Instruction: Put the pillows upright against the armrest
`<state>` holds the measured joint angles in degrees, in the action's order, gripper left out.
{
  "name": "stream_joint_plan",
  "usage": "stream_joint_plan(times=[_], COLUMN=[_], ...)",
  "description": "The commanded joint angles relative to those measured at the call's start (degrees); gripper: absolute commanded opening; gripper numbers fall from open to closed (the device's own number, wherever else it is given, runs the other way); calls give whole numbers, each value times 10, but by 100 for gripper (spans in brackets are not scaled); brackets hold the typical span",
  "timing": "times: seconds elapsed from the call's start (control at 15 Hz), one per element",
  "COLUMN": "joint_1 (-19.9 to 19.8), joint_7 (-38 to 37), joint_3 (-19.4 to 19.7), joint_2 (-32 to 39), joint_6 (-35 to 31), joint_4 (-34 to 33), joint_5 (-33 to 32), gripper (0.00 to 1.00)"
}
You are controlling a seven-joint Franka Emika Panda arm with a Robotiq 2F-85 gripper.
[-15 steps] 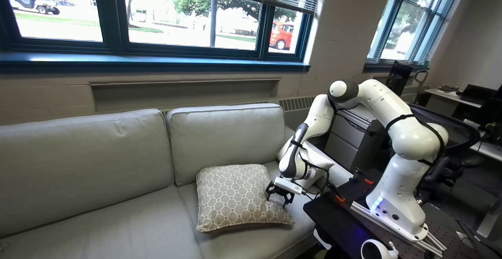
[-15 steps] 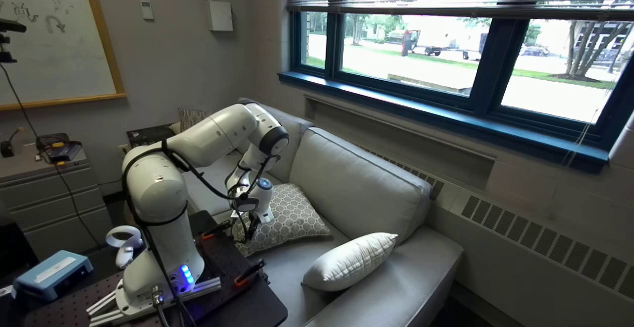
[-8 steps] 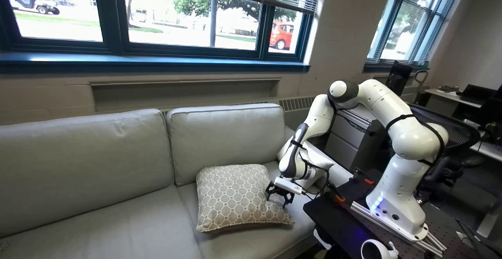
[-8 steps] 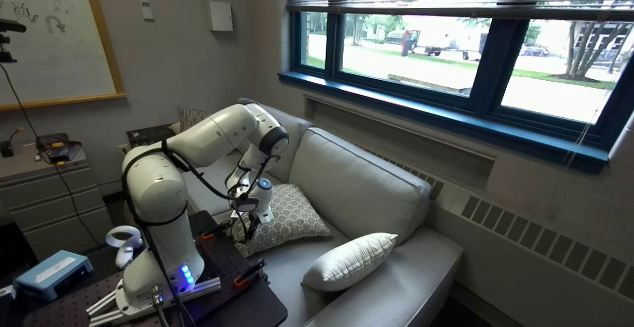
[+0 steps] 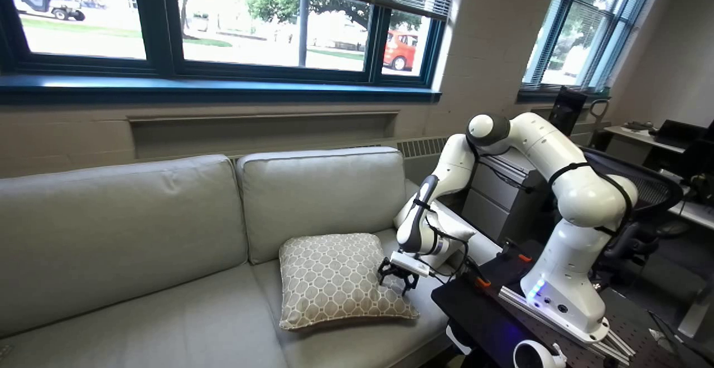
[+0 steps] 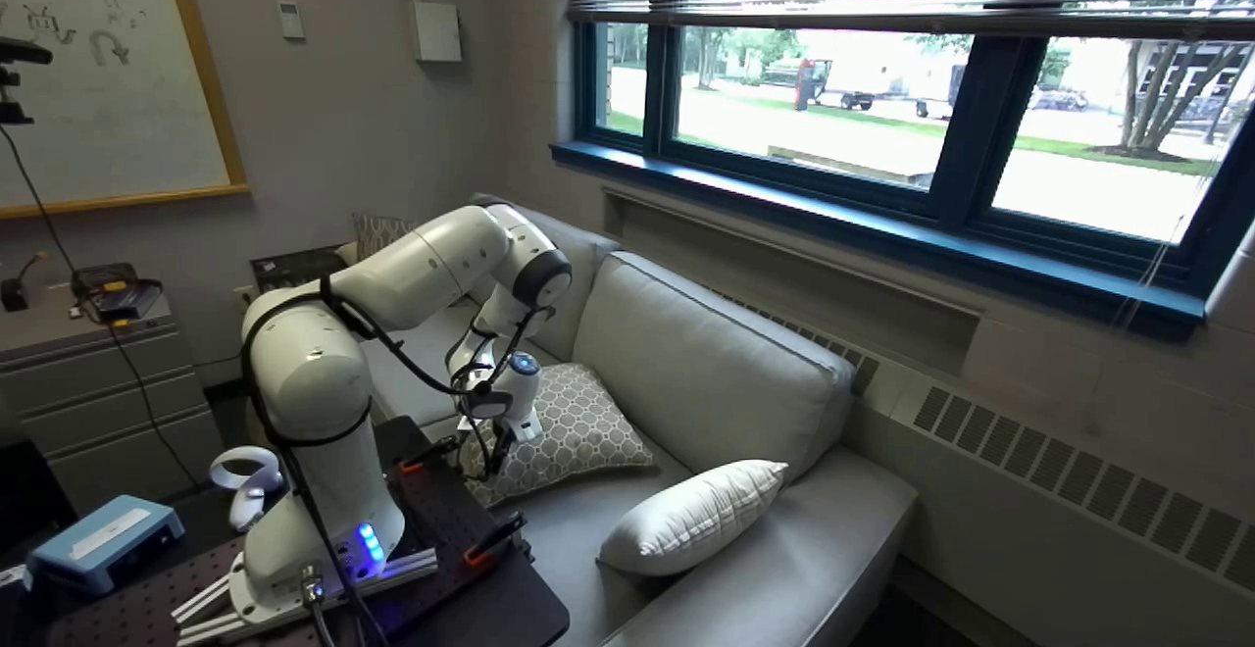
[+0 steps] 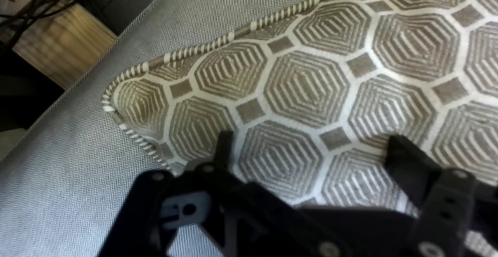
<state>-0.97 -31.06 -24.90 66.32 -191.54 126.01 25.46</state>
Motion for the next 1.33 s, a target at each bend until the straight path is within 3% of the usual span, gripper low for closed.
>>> stream_joint_plan(times=[0.0,1.27], joint_1=[-8,1], joint_7=[-6,1], joint_3=[-9,1], joint_2=[8,0], joint_6=[9,2], joint_4=[-8,-1], joint_5=[6,2], gripper=[100,100])
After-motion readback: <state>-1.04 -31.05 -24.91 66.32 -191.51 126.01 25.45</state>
